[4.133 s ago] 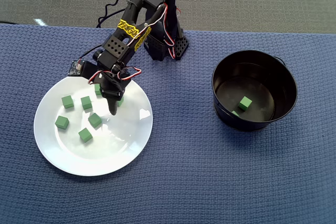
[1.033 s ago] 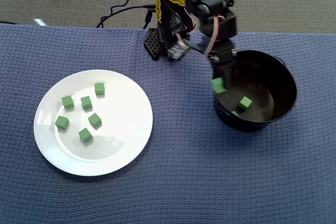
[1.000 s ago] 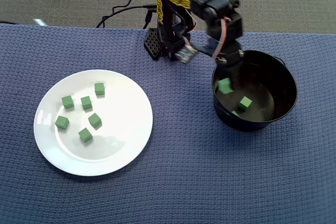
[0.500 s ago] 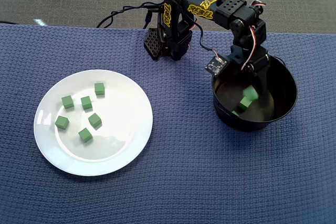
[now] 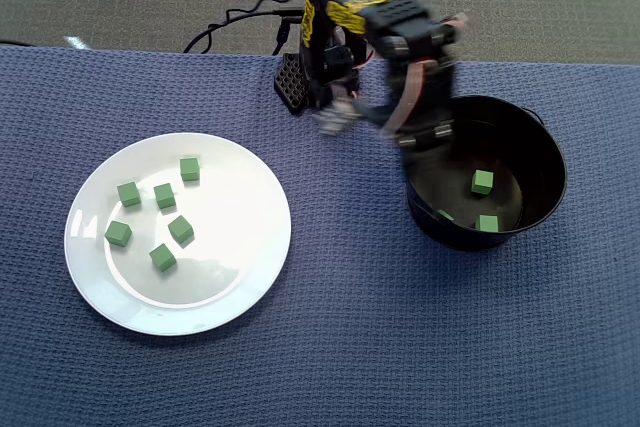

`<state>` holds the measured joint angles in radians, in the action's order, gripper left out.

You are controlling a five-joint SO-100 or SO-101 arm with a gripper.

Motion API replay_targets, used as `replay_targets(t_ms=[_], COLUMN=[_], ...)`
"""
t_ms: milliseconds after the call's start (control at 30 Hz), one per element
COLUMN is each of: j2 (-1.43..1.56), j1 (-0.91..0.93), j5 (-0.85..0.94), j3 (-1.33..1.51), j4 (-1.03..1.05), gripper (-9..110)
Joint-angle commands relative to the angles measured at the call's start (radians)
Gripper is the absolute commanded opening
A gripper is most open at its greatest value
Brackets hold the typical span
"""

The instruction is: Pick up the green cubes from the white plate and place them in the black recipient

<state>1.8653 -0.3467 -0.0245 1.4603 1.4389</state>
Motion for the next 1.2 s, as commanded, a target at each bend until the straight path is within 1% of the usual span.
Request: replay_targets(t_ms=[0, 67, 167, 300, 500, 667, 833, 1167], j2=[-0.015, -0.043, -0.072, -0.083, -0.064, -0.020, -0.029, -0.160], j1=[0.282, 0.426, 0.586, 0.707, 0.792, 0.850, 0.922, 1.127], j5=[0.101, 0.112, 0.124, 0.198, 0.350, 0.541, 0.738, 1.077], j3=[-0.078, -0.046, 0.028, 0.147, 0.321, 0.448, 0.523, 0.528], j4=[0.067, 0.035, -0.017, -0.052, -0.023, 0.009, -0.054, -0.184], gripper=[40, 31, 26, 20, 26, 26, 26, 26])
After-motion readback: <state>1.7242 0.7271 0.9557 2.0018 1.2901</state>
